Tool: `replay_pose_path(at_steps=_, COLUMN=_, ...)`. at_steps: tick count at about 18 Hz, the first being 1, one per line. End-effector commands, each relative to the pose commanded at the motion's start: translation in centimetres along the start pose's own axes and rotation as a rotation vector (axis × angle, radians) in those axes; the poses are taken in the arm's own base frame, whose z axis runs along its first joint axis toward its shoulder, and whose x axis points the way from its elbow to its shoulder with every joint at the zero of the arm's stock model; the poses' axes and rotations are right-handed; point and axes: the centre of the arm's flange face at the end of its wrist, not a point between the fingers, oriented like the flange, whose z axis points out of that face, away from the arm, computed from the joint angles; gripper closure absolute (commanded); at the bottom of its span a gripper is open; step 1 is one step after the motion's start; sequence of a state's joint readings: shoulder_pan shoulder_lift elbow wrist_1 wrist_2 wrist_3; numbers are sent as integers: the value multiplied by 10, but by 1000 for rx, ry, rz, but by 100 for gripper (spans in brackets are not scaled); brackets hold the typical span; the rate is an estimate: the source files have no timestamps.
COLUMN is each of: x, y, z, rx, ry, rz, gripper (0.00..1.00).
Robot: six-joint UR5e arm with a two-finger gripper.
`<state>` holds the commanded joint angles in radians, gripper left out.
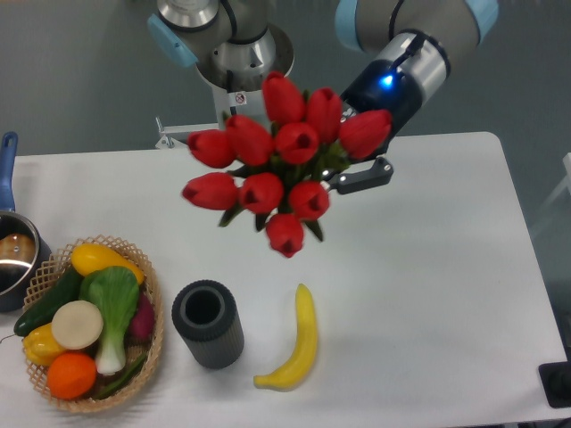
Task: Insert the flowers into the vase
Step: 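Carry the tulip bouquet down toward the black vase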
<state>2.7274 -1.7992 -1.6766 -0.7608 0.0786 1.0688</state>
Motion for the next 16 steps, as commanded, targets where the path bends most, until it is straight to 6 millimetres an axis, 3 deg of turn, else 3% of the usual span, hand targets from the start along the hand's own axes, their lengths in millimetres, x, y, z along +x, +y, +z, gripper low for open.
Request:
replay_pose_path(at_steps=5, x=2, y=16, z=5, rx=80, ry=49, rz=5, gripper=86)
replay_pose_path(at_steps=8, x=-7, y=42, z=21, rx=187, ry=113, rz=48, gripper=86)
replay_pose_path(at_steps=16, x=-1, y=63, z=43, rx=244, ry=167, rz=15, gripper=85)
